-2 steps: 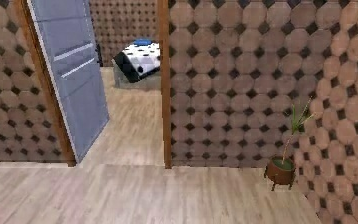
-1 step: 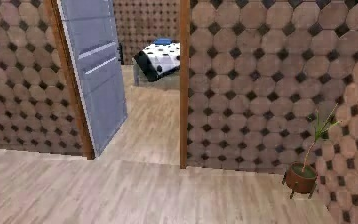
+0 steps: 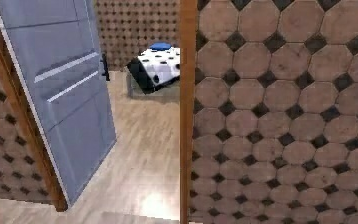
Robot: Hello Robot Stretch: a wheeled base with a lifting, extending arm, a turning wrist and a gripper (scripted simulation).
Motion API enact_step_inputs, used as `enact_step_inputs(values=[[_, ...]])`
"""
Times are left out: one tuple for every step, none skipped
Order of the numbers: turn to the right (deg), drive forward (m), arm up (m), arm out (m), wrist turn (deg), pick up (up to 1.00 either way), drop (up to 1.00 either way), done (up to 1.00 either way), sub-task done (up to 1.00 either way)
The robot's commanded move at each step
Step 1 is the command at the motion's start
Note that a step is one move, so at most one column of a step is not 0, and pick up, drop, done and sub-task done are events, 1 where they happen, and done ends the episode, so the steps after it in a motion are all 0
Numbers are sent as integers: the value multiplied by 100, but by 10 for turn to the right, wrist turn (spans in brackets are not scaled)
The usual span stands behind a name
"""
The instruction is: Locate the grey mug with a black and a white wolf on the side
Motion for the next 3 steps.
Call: enact_step_inputs(values=[[-270,0,0,0,0,0,0,0,0],[0,80,0,0,0,0,0,0,0],[270,0,0,0,0,0,0,0,0]])
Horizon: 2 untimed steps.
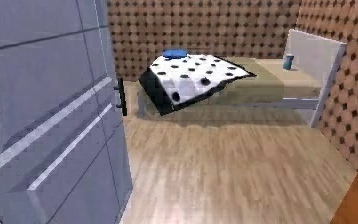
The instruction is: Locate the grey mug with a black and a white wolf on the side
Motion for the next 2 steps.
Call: enact_step_inputs(values=[[0,100,0,0,0,0,0,0,0],[0,45,0,0,0,0,0,0,0]])
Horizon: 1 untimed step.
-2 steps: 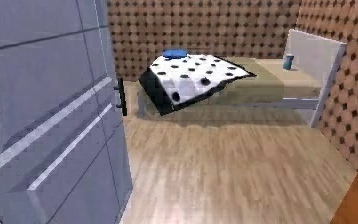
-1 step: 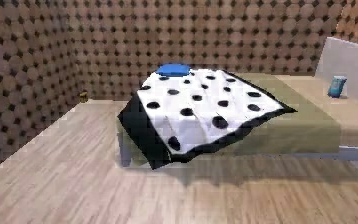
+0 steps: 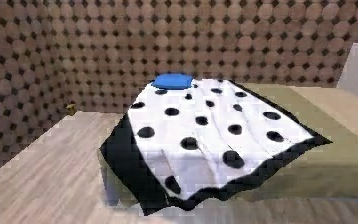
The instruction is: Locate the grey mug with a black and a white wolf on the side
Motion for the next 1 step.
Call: enact_step_inputs(values=[[-450,0,0,0,0,0,0,0,0]])
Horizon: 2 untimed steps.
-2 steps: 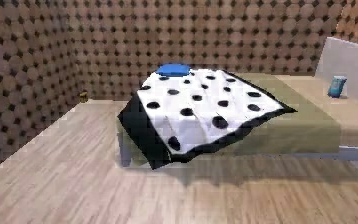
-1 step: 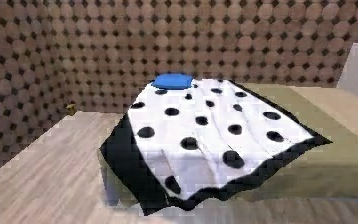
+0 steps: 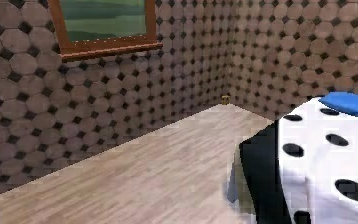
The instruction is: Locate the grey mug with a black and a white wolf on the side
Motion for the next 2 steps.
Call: enact_step_inputs(values=[[-120,0,0,0,0,0,0,0,0],[0,80,0,0,0,0,0,0,0]])
